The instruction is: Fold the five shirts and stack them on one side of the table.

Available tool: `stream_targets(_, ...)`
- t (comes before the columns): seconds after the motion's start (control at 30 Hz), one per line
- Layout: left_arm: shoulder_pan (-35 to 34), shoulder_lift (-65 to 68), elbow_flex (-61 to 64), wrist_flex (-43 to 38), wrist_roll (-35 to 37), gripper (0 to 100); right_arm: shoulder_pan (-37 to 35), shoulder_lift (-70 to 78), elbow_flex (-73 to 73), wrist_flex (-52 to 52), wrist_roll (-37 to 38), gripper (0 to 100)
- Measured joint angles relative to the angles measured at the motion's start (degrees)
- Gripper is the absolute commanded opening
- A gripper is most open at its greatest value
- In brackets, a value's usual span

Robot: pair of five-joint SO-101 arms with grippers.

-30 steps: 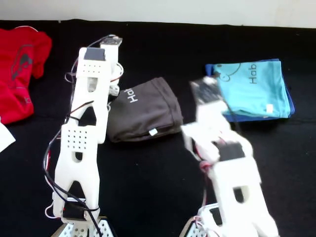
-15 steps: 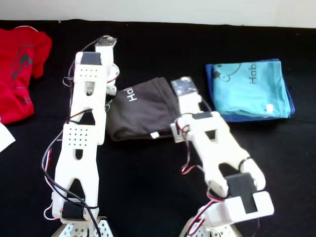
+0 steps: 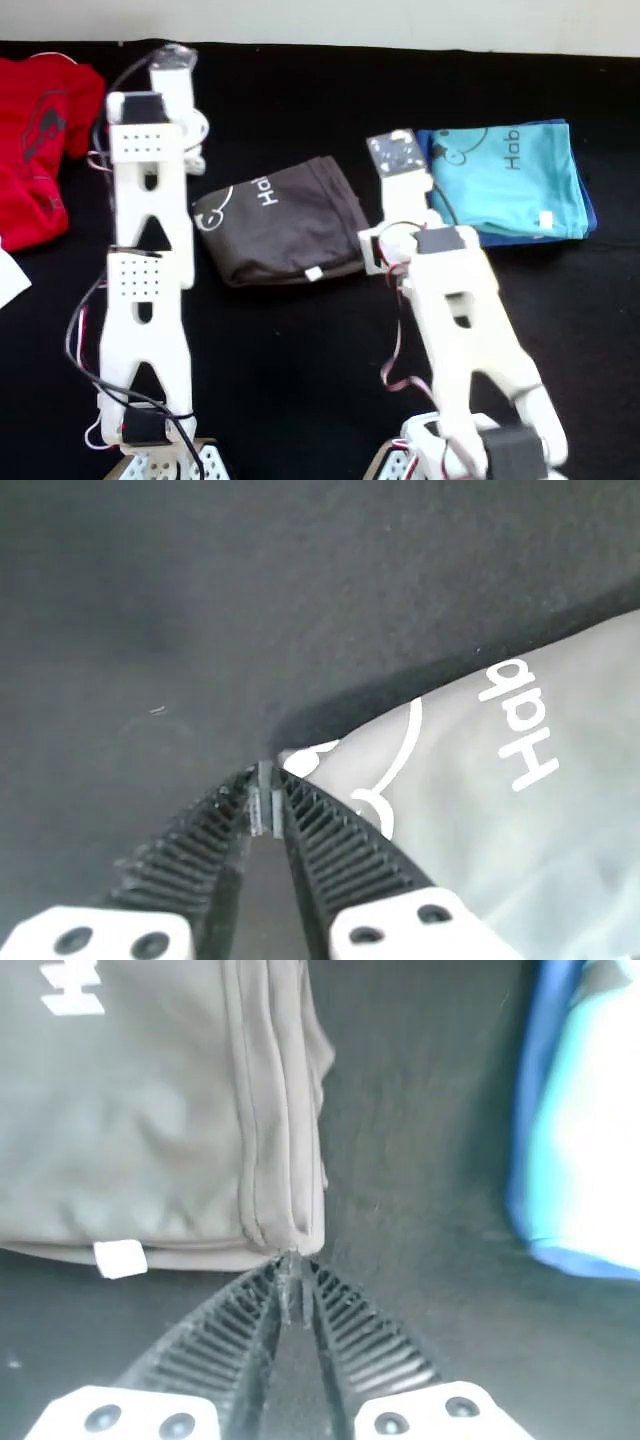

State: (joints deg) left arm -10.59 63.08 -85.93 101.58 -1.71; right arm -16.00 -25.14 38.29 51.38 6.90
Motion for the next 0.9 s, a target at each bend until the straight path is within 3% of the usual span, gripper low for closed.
stream_targets(0.1, -1.1, -10.0, 11.1, 0.0, 0.0, 1, 0.0, -1.1, -5.5, 5.4, 0.0, 14.5)
stream_targets(0.3, -1.1, -31.6, 43.2, -0.5, 0.0, 1, -0.3, 9.4, -24.4, 15.1, -1.1, 14.9)
stream_targets(0.6, 11.0, -48.3, 90.5, -28.1, 2.3, 1, -4.3, 38.1, -46.6, 18.7, -7.4, 14.9)
stream_targets(0.9, 13.3, -54.6, 110.2, -45.1, 2.3, 1, -5.3, 54.2, -47.9, 15.2, -7.6, 14.9)
